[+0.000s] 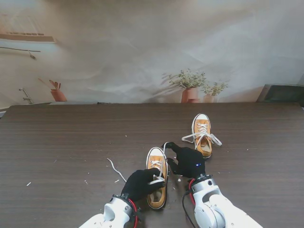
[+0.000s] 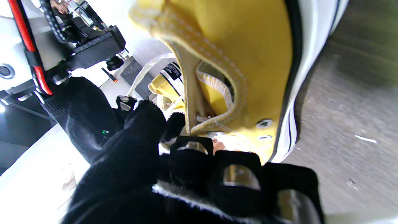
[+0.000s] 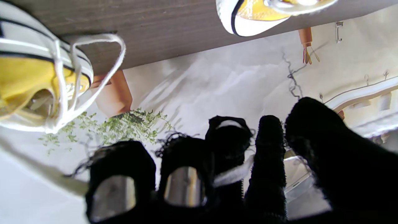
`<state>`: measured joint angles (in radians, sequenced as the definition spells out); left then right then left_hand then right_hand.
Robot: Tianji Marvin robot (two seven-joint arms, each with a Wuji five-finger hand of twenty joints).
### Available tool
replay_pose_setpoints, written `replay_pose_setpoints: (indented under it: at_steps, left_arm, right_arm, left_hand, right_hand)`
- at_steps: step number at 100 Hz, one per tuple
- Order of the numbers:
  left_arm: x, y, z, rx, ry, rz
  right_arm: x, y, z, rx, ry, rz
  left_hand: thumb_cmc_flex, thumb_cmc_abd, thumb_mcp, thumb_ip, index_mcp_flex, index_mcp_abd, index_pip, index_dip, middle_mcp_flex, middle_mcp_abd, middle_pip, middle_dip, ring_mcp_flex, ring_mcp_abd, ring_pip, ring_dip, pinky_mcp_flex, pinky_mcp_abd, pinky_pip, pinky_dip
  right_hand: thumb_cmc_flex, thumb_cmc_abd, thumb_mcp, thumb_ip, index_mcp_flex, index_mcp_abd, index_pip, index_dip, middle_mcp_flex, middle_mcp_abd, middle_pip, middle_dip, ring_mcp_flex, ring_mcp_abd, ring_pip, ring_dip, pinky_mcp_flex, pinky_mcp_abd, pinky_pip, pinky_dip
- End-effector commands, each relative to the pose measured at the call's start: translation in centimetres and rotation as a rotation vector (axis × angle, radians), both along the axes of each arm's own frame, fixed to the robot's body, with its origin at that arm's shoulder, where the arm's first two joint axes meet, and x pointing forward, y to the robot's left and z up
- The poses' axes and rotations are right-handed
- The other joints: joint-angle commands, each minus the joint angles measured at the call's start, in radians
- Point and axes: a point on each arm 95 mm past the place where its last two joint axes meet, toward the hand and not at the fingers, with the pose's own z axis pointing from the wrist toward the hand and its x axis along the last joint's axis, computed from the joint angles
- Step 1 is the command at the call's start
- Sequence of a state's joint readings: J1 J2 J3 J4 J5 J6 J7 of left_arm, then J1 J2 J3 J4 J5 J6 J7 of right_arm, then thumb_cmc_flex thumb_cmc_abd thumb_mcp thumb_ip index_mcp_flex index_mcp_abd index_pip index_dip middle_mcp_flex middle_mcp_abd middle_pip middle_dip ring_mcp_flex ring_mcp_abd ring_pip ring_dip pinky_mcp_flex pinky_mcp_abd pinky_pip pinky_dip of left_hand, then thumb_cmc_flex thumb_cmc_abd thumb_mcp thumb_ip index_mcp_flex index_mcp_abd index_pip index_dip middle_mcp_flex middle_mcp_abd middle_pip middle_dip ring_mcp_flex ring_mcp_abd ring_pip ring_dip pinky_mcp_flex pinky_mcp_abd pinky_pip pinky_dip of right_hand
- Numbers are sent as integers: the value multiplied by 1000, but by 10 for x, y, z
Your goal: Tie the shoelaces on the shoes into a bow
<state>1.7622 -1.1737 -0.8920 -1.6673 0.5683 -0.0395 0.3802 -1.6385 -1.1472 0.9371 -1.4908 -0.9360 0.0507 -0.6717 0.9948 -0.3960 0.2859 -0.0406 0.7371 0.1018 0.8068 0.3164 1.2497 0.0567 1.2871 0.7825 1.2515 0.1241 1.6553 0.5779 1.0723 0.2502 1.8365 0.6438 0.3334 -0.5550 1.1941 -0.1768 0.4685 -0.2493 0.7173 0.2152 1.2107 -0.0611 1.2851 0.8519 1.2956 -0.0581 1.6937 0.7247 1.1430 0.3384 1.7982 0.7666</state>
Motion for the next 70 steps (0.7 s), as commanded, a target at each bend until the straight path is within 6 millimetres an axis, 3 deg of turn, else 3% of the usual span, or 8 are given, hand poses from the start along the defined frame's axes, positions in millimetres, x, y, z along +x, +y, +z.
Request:
replay_pose_setpoints:
  at_steps: [1,11,25,51,70]
  left_arm:
    - [-3,-5,1,-8,5,-19]
    - [-3,-5,1,-3,8,-25]
    - [-4,-7,1,-9,16,-37]
    - [-7,-7,2,-21,6,-54]
    - [-9,-5,3,-9,-7,-62]
  right_arm:
    - [3,7,1,2,12,16]
    - [4,12,-1,25,27,27]
    - [4,21,-1,46,34,41]
    - [6,30,-5,90,81,46]
    - [6,30,-6,112,118,43]
  left_hand:
    - [48,13,-32,8,0,-65,3,-17,35,49,29,-8,20,-14,26,-16,24,-134,257,4]
    - [49,16,-36,9,2,-60,-17,-24,35,48,30,-7,20,-17,28,-15,24,-137,257,8]
    - [52,23,-43,9,2,-63,-53,-34,35,48,30,-6,20,-15,28,-15,24,-138,257,12]
    - [54,25,-49,10,7,-66,-72,-35,36,47,30,-5,20,-18,30,-14,25,-138,257,15]
    - [56,28,-53,11,4,-87,-70,-23,36,47,30,-5,20,-19,31,-14,25,-139,257,16]
  right_hand:
    - [-27,11,-24,28,-8,65,-31,26,47,10,34,16,18,-29,72,23,32,-20,162,18]
    - [-41,33,-59,26,14,84,-39,25,63,12,34,17,19,-28,73,44,33,-25,177,24]
    - [-80,2,-120,12,37,102,-47,24,81,11,35,17,19,-34,76,64,36,-33,194,30]
    - [-147,-52,-118,-7,72,131,-68,17,96,14,34,17,20,-33,76,86,37,-38,209,36]
    - [-258,48,-178,-19,99,140,-89,9,104,32,31,16,20,-21,77,100,38,-30,228,43]
